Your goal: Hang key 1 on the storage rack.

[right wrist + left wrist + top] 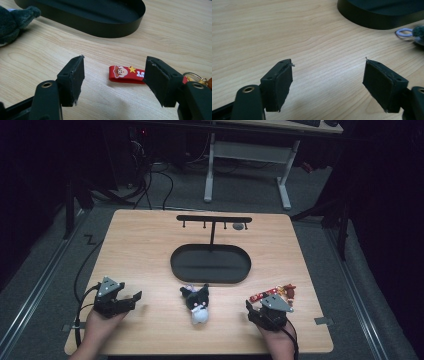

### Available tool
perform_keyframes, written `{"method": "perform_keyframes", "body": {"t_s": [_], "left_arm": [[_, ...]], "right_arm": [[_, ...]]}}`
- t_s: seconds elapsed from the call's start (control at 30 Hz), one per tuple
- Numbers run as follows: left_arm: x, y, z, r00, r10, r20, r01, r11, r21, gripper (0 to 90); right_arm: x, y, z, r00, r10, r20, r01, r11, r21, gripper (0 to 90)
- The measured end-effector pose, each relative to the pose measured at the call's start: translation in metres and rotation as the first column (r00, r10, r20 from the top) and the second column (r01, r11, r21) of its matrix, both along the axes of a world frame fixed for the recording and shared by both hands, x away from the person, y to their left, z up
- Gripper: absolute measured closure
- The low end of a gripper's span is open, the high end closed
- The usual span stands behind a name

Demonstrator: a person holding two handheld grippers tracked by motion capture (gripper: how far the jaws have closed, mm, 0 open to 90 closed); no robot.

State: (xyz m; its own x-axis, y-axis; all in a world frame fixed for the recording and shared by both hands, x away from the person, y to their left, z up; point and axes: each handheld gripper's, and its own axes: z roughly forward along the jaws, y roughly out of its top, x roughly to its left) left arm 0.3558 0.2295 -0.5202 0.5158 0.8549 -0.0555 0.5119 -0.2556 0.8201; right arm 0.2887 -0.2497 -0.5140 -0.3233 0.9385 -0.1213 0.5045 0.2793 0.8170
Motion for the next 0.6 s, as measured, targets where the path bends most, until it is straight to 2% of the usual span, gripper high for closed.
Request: {"method": "perform_keyframes", "body": {"t_s": [0.13, 0.2, 0.3, 0.33, 0.37, 0.5, 0.6], "left_arm": [[0.001, -0.009, 0.001, 0.9996, -0.029, 0.000, 0.029, 0.9996, -0.002, 23.5], [0.000, -0.011, 0.000, 0.9990, -0.044, -0.001, 0.044, 0.9990, 0.002, 23.5], [0.000, -0.012, 0.002, 0.9974, -0.072, -0.010, 0.071, 0.9960, -0.053, 21.1], [-0.001, -0.012, 0.002, 0.9972, -0.075, -0.006, 0.074, 0.9955, -0.059, 20.4], [-0.002, -0.014, 0.003, 0.9969, -0.078, 0.001, 0.078, 0.9957, -0.050, 19.9], [-0.004, -0.019, 0.003, 0.9951, -0.098, 0.016, 0.098, 0.9952, 0.001, 18.6], [-0.003, -0.021, 0.003, 0.9948, -0.100, 0.021, 0.100, 0.9950, 0.000, 18.3]], "right_arm": [[-0.002, -0.006, -0.005, 0.9999, 0.014, 0.002, -0.013, 1.000, -0.020, 30.2], [-0.002, -0.010, -0.007, 0.9999, 0.016, -0.006, -0.016, 1.000, -0.012, 29.3], [-0.003, -0.015, -0.007, 0.9996, 0.009, -0.026, -0.008, 1.000, 0.028, 26.4], [-0.003, -0.016, -0.006, 0.9995, 0.014, -0.028, -0.013, 0.999, 0.043, 25.8], [-0.004, -0.016, -0.006, 0.9994, 0.012, -0.031, -0.011, 0.999, 0.053, 25.6], [-0.007, -0.013, -0.004, 0.9995, 0.016, -0.026, -0.016, 0.999, 0.032, 25.6], [-0.007, -0.013, -0.006, 0.9991, 0.027, -0.034, -0.026, 0.999, 0.030, 25.9]]}}
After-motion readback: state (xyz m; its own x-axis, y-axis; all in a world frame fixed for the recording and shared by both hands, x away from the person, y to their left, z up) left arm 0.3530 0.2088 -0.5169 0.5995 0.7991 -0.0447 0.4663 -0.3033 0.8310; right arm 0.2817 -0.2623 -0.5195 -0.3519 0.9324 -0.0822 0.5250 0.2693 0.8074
